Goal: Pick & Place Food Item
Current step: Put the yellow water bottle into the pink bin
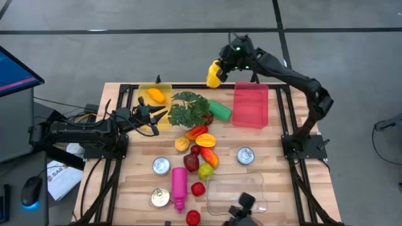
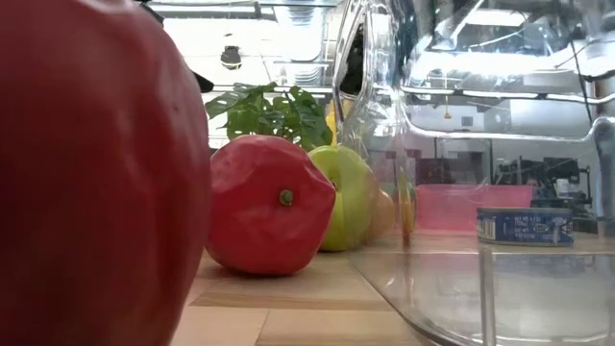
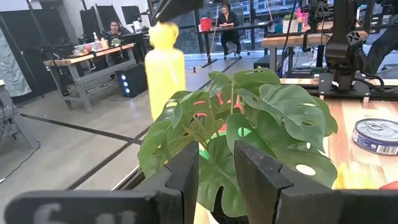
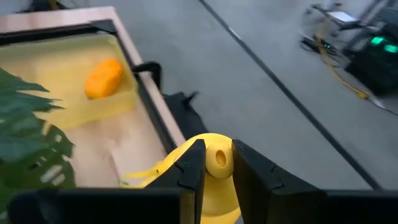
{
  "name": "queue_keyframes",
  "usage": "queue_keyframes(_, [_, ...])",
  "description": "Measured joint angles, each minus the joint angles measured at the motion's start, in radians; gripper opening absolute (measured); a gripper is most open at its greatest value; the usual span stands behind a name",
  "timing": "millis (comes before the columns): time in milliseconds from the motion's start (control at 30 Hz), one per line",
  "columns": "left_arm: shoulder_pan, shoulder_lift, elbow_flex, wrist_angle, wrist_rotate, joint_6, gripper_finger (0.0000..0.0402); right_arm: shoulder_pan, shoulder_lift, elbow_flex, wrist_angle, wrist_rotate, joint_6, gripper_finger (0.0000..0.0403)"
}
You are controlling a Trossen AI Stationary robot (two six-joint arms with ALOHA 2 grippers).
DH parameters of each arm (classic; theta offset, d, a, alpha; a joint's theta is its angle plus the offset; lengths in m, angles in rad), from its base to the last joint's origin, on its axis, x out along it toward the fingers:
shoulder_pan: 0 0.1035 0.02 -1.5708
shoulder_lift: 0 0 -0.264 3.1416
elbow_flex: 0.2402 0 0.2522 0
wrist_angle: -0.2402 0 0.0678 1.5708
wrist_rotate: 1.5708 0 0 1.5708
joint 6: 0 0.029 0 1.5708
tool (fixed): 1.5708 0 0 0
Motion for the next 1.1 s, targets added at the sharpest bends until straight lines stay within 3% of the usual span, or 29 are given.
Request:
queue_keyframes(133, [0.000, 0.000, 0.000, 0.000, 0.000, 0.000, 0.0090, -0.001, -0.081, 0.000, -0.096, 0.078, 0.004, 0.0061])
queue_keyframes(300, [0.000, 0.000, 0.000, 0.000, 0.000, 0.000, 0.0090, 0.000, -0.160, 0.000, -0.205, 0.089, 0.056, 0.0060])
queue_keyframes(500, [0.000, 0.000, 0.000, 0.000, 0.000, 0.000, 0.0090, -0.007, -0.210, 0.000, -0.363, 0.100, 0.126, 0.0060])
queue_keyframes(600, [0.000, 0.000, 0.001, -0.008, 0.000, 0.000, 0.0090, -0.007, -0.211, -0.001, -0.420, 0.171, 0.170, 0.0060])
queue_keyframes(733, [0.000, 0.000, 0.001, -0.018, 0.000, 0.000, 0.0090, -0.006, -0.216, -0.039, -0.427, 0.252, 0.193, 0.0060])
queue_keyframes(1100, [0.000, 0.000, 0.001, -0.015, 0.000, 0.000, 0.0090, -0.027, -0.397, -0.254, -0.339, 0.276, 0.233, 0.0052])
